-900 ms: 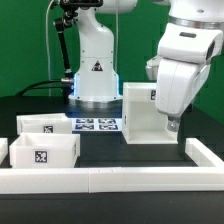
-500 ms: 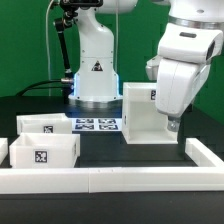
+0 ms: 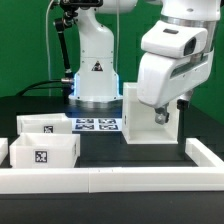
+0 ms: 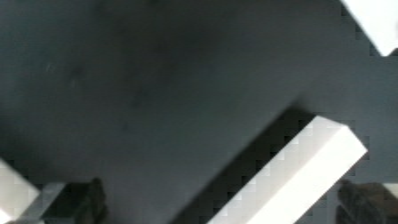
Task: Assemble drawer
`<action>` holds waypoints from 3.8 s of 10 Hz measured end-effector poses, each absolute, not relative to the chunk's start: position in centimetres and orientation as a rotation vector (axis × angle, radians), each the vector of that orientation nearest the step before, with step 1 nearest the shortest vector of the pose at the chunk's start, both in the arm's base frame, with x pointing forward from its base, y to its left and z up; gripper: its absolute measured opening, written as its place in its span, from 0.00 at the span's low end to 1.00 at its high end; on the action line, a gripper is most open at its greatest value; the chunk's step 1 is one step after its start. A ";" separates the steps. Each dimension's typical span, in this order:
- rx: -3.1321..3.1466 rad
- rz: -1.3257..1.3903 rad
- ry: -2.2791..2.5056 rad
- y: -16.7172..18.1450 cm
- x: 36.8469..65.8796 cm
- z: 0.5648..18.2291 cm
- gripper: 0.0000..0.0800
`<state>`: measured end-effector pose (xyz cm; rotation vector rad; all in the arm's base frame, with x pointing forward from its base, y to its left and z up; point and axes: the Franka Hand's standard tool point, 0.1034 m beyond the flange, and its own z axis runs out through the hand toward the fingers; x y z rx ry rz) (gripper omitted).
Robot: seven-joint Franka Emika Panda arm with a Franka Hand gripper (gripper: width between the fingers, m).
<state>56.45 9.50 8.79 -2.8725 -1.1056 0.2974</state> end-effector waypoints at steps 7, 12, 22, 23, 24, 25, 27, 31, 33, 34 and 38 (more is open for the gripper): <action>-3.112 0.233 -0.410 10.3 53.4 9.9 0.81; -3.143 0.172 -0.429 11.0 50.0 15.0 0.81; -3.159 0.128 -0.358 13.0 43.4 13.8 0.81; -3.157 0.115 -0.372 13.2 42.2 13.3 0.81; -3.156 0.100 -0.345 13.6 41.4 12.5 0.81; -3.153 0.100 -0.323 14.1 40.5 11.5 0.81; -3.147 0.124 -0.310 14.4 39.9 10.1 0.81; -3.147 0.140 -0.307 14.4 40.1 9.9 0.51; -3.146 0.142 -0.307 14.4 40.1 9.9 0.29; -3.146 0.142 -0.307 14.4 40.1 9.9 0.29; -3.145 0.138 -0.310 14.4 40.1 9.9 0.05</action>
Offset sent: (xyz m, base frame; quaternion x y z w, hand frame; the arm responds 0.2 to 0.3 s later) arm 0.0000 0.0000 0.0000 0.0000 0.0000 0.1938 0.9810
